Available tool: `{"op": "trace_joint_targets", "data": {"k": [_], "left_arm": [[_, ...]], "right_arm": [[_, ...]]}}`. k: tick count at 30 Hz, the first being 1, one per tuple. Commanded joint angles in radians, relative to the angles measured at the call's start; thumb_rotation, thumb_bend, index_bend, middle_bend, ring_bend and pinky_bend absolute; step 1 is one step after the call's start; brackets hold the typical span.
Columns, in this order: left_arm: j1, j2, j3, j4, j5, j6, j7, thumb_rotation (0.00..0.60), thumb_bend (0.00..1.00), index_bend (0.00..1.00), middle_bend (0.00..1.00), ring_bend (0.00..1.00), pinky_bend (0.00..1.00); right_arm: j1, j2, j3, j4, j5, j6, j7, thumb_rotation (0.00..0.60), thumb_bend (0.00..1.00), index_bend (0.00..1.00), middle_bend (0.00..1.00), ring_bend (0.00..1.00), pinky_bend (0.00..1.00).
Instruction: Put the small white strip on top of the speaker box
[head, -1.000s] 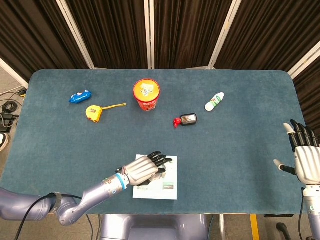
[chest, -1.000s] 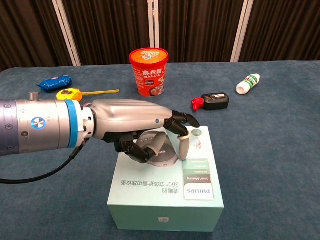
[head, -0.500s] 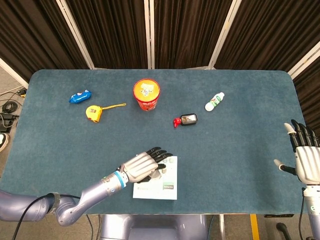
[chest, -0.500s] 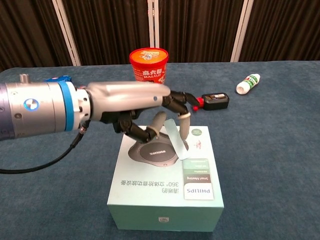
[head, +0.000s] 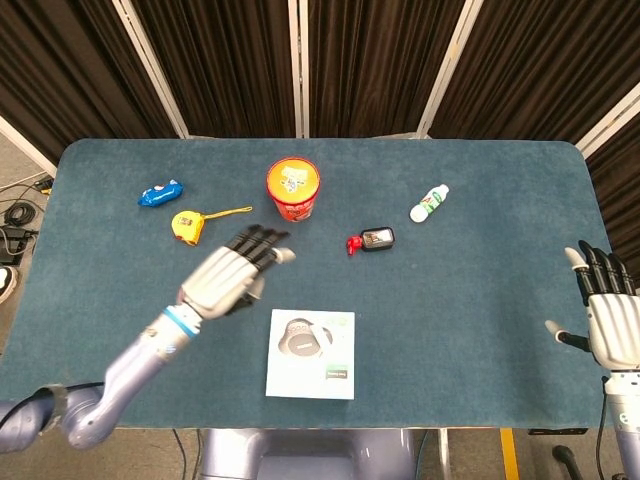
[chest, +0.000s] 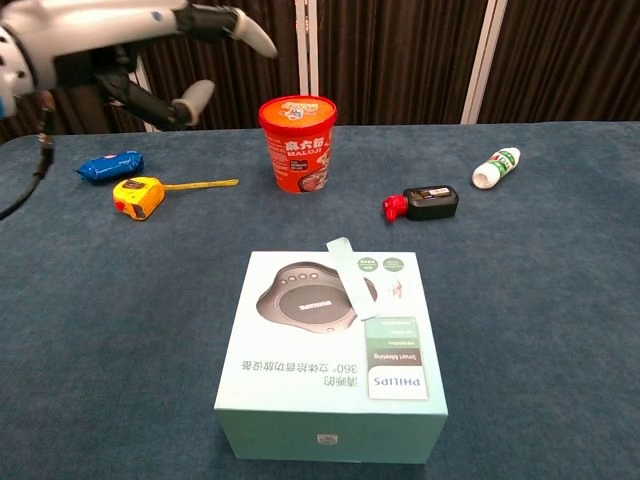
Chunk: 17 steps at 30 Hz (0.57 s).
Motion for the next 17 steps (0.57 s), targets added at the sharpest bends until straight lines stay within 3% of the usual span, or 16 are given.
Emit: {"op": "trace_joint_targets", "data": {"k": [1, 4, 8, 13, 17], "left_arm": [[0.170, 0.052, 0.029, 0.012, 0.006, 0.243, 0.078, 0.600, 0.00, 0.00, 0.00, 0.00, 0.00], [0.276, 0.072, 0.075, 0.017, 0.017, 0.349, 0.069, 0.600, 0.00, 0.00, 0.00, 0.00, 0.00], [0.377, 0.105, 0.146, 0.019, 0.045, 0.410, 0.056, 0.600, 0.00, 0.00, 0.00, 0.00, 0.00], [0.450, 0.135, 0.194, 0.014, 0.065, 0.419, 0.005, 0.600, 0.00, 0.00, 0.00, 0.00, 0.00], [0.475, 0.149, 0.197, 0.014, 0.068, 0.406, 0.005, 0.600, 0.00, 0.00, 0.00, 0.00, 0.00]], "right_arm": [[0.001, -0.001, -0.002, -0.002, -0.001, -0.002, -0.005, 0.600, 0.00, 0.06, 0.00, 0.00, 0.00], [0.001, -0.003, -0.002, -0.001, 0.005, -0.005, -0.019, 0.600, 0.00, 0.06, 0.00, 0.00, 0.00], [0.001, -0.007, -0.003, 0.000, 0.011, -0.007, -0.041, 0.600, 0.00, 0.06, 0.00, 0.00, 0.00], [0.001, 0.008, -0.015, -0.025, 0.021, -0.031, -0.081, 0.600, 0.00, 0.03, 0.00, 0.00, 0.00], [0.000, 0.017, -0.017, -0.050, 0.024, -0.034, -0.103, 0.600, 0.00, 0.02, 0.00, 0.00, 0.00]]}}
